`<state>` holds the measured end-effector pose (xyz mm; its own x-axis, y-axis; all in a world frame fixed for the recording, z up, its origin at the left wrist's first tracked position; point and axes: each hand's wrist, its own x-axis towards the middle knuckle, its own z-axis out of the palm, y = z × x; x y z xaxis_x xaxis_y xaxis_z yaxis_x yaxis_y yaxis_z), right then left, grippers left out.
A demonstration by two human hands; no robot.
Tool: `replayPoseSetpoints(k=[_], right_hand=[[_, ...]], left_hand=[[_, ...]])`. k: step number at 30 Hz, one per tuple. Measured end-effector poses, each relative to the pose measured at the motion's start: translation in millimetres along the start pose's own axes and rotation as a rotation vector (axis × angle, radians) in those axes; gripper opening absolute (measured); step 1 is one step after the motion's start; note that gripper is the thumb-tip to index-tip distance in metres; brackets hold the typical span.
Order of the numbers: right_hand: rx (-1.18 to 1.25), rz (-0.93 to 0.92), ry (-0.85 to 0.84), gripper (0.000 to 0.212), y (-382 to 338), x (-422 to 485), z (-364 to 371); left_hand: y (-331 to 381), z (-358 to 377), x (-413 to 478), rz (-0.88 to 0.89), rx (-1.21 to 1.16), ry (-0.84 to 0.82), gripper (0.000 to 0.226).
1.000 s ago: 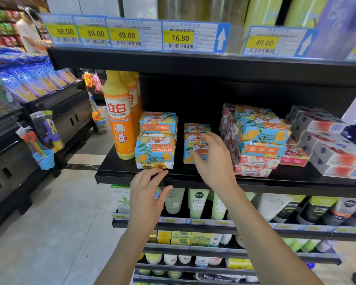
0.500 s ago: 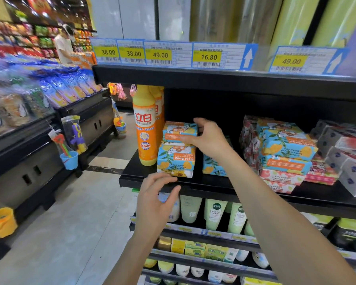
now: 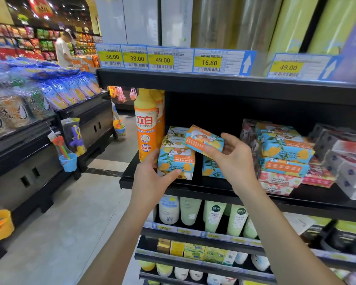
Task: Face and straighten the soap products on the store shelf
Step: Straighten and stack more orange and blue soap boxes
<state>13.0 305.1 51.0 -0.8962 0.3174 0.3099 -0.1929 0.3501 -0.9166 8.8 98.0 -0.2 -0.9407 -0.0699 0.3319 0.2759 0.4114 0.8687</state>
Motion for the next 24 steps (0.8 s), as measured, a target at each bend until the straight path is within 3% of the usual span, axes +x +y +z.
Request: replayPoseSetpoints(k=[9, 19, 24], right_hand=[[0.036, 0.032, 0.028, 0.073, 27.7, -33.5, -19.7], [-0.208, -0.001, 0.058, 0.075, 34.0, -15.9, -12.5], [-0.332, 0.004, 0.086, 0.071, 30.0, 19.2, 1.6]], left_hand=[[-8.0, 5.9, 13.6, 0.018, 0.033, -0.024, 0.072], [-14.6, 0.6, 12.0, 0.02, 0.024, 0.018, 0.076], [-10.6, -1.3, 9.9, 0.045, 0.028, 0.018, 0.065]])
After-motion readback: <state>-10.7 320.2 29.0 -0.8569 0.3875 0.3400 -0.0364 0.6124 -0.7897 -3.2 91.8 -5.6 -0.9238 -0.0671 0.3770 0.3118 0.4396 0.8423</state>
